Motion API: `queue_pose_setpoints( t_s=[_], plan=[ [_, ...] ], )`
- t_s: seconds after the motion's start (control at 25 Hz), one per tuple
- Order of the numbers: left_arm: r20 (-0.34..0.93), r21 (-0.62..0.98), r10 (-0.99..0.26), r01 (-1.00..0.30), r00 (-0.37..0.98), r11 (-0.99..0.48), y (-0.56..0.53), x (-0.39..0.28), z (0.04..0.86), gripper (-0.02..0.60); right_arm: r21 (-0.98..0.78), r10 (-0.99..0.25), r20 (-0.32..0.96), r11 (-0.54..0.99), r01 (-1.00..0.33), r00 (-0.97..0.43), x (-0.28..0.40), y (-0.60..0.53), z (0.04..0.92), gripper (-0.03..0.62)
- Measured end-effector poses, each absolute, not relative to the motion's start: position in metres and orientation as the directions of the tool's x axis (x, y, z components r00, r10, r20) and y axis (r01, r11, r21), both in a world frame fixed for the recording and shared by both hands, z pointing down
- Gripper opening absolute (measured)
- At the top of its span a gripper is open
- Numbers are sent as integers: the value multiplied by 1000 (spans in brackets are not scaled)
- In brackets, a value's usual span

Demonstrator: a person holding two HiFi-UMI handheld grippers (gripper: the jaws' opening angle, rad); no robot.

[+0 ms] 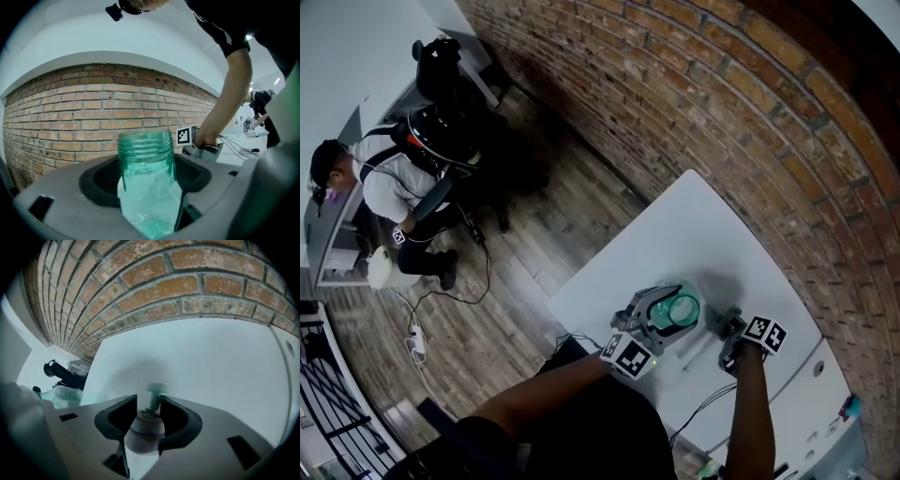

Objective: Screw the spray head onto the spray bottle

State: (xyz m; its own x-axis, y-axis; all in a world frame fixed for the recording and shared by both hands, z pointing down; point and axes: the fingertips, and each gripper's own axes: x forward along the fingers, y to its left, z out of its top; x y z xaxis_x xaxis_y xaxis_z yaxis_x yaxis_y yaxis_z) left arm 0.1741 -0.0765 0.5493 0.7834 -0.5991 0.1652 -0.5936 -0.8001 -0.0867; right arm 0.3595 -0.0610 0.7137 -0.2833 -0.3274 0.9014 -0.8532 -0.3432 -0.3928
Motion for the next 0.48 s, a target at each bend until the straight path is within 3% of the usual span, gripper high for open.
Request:
queue_pose_setpoints(
  t_s=[0.2,0.48],
  plan=[
    [161,-91,-593,-586,789,-805,-75,175,550,321,-361,-294,920,-372,-855,-260,366,-57,724,146],
    [152,-101,-590,-581,793,-807,-75,174,550,322,-430,-283,899,-429,-794,-334,359,-62,733,144]
  ],
)
